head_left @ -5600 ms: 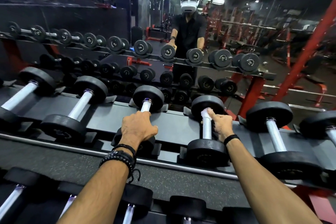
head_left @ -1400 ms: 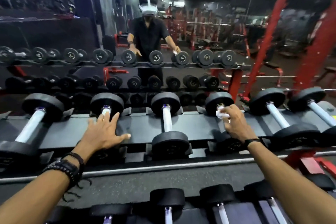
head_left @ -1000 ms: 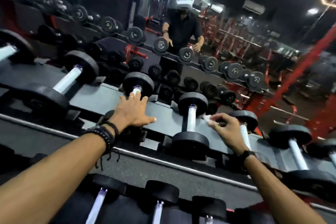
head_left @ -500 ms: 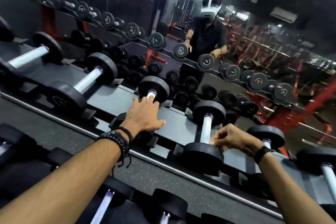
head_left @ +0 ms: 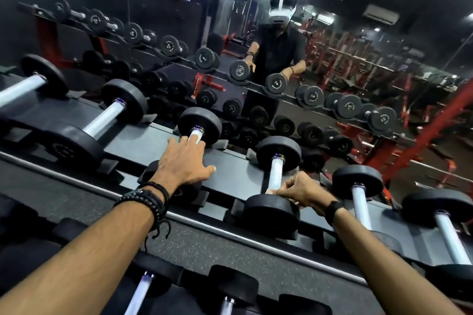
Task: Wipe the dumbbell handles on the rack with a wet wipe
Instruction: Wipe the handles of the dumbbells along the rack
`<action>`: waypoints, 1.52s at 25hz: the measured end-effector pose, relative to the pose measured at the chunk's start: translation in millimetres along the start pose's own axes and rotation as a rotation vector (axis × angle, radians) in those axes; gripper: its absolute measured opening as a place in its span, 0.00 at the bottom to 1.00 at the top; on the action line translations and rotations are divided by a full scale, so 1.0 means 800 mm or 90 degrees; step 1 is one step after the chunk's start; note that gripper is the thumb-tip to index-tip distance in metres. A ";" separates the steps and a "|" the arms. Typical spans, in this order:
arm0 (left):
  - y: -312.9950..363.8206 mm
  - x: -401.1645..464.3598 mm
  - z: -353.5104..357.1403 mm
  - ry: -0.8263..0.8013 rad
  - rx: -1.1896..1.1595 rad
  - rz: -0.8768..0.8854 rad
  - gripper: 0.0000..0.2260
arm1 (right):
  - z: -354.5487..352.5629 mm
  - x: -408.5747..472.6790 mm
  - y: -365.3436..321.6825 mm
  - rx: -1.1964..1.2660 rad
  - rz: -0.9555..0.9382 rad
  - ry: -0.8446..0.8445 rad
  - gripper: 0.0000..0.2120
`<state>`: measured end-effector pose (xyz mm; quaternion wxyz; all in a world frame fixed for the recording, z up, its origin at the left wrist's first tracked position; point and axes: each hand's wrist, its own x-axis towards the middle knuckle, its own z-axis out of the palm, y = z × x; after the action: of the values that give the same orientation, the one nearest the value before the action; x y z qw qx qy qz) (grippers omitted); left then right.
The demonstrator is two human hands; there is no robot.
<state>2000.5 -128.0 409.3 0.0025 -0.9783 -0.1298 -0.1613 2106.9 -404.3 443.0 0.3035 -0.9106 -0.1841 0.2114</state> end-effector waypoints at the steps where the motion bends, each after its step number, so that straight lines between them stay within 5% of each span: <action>1: 0.000 0.000 0.001 0.002 0.002 0.000 0.27 | -0.001 0.002 -0.004 -0.048 0.009 0.000 0.22; 6: -0.001 0.001 -0.001 -0.010 -0.008 -0.001 0.27 | 0.011 0.010 -0.035 -0.385 -0.009 0.033 0.27; 11: 0.002 0.001 0.000 -0.005 -0.013 -0.005 0.27 | -0.019 0.005 -0.014 -0.077 0.093 -0.138 0.14; 15: 0.003 0.001 0.001 -0.003 0.000 0.004 0.27 | -0.010 0.011 -0.021 -0.185 0.053 -0.093 0.17; 20: 0.000 0.000 -0.001 -0.001 -0.010 0.000 0.27 | -0.024 0.013 0.011 -0.115 0.052 -0.132 0.02; 26: 0.011 -0.002 -0.005 -0.011 0.031 0.005 0.28 | 0.006 0.020 0.039 -0.101 0.027 -0.041 0.11; 32: 0.013 0.000 -0.006 -0.011 0.038 0.008 0.28 | 0.009 0.023 0.021 0.217 0.088 -0.038 0.05; 35: 0.014 -0.003 -0.007 -0.018 0.041 0.013 0.29 | 0.023 0.020 0.021 0.333 0.107 -0.053 0.23; 38: 0.011 -0.004 -0.008 -0.021 0.034 0.011 0.29 | 0.013 0.010 0.025 0.388 0.147 -0.039 0.28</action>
<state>1997.9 -137.3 414.8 0.0275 -0.9816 -0.1255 -0.1416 2112.7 -410.3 420.4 0.5303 -0.7860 -0.0167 0.3174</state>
